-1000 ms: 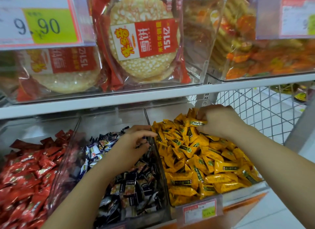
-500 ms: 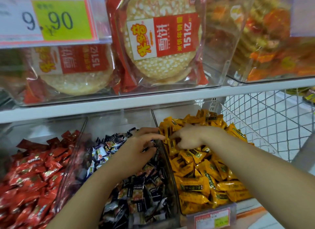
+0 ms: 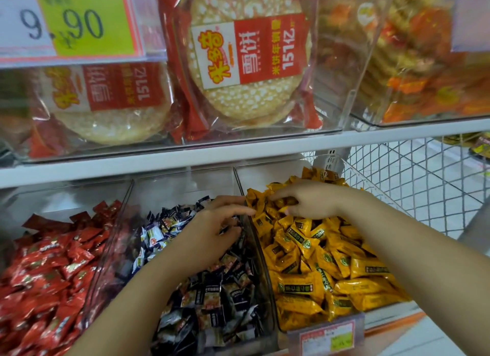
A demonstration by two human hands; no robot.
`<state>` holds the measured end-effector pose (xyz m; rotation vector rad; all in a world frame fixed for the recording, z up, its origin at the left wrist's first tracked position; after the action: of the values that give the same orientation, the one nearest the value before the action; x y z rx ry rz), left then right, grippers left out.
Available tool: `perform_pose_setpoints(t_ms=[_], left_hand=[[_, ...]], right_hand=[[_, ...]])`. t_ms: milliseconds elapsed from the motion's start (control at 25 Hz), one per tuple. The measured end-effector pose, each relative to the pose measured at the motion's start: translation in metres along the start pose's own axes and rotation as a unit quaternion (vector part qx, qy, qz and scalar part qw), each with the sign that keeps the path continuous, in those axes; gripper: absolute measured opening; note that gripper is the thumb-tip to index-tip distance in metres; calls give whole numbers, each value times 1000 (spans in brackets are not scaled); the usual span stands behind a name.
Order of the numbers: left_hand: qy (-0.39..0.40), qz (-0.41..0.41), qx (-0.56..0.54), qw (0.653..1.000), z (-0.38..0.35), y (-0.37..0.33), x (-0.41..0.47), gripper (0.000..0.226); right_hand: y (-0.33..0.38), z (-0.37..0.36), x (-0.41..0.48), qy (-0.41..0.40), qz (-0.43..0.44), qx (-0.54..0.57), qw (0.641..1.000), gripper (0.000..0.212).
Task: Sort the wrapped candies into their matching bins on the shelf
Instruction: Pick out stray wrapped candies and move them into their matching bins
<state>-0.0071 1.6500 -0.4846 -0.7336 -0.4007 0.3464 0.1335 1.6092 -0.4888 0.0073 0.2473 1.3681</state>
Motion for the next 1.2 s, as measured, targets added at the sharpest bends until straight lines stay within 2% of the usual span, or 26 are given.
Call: perform_pose_setpoints(t_ms=[80, 160, 240, 280, 360, 400, 480, 520, 560, 800, 880, 960, 1000, 1040, 1160, 1200], left_hand=[[-3, 0, 7, 1000, 1, 0, 0, 45], [-2, 3, 10, 1000, 0, 0, 0, 44], [-1, 8, 11, 1000, 0, 0, -1, 43], [-2, 7, 14, 1000, -1, 0, -1, 43], [-3, 9, 21, 1000, 0, -1, -1, 43], [-2, 14, 23, 1000, 0, -2, -1, 43], [2, 23, 28, 999, 0, -2, -2, 42], [4, 28, 30, 999, 0, -2, -3, 41], [6, 31, 31, 999, 0, -2, -3, 41], [5, 47, 35, 998, -1, -1, -3, 39], [9, 56, 29, 998, -2, 0, -4, 40], [6, 58, 36, 998, -2, 1, -4, 41], [4, 58, 41, 997, -2, 0, -4, 40], [1, 57, 43, 997, -1, 0, -4, 40], [-3, 54, 48, 997, -1, -4, -5, 38], [-2, 55, 49, 997, -1, -5, -6, 37]], right_hand=[[21, 18, -20, -20, 32, 47, 998, 40], [47, 8, -43, 49, 73, 66, 994, 40], [61, -23, -58, 139, 81, 19, 987, 54], [60, -34, -59, 156, 70, -4, 985, 59], [55, -40, -49, 128, 55, -36, 990, 56], [51, -37, -42, 106, 53, -49, 992, 48], [46, -24, -30, 41, 57, -64, 995, 15], [42, -17, -26, 7, 56, -61, 997, 12], [38, -11, -22, -22, 58, -55, 997, 19], [11, 1, -6, -105, 30, -63, 992, 23], [8, 11, -12, -137, 20, -8, 990, 33], [13, 31, -29, -177, 26, 101, 979, 39], [19, 36, -39, -167, 39, 152, 973, 34], [29, 31, -47, -117, 58, 174, 976, 28], [54, -25, -72, 143, 63, 68, 985, 24], [52, -40, -76, 194, 46, 40, 979, 26]])
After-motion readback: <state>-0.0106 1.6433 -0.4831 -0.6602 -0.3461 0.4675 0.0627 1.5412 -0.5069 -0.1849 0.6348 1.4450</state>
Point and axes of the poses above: each hand's wrist, its own x-axis towards the middle knuckle, its own z-axis out of the back of the hand, y = z × x, the point moved 10 cm from there along x, towards the middle knuckle, and after that the axes turned 4 degrees about -y, right-handed, at the moved point
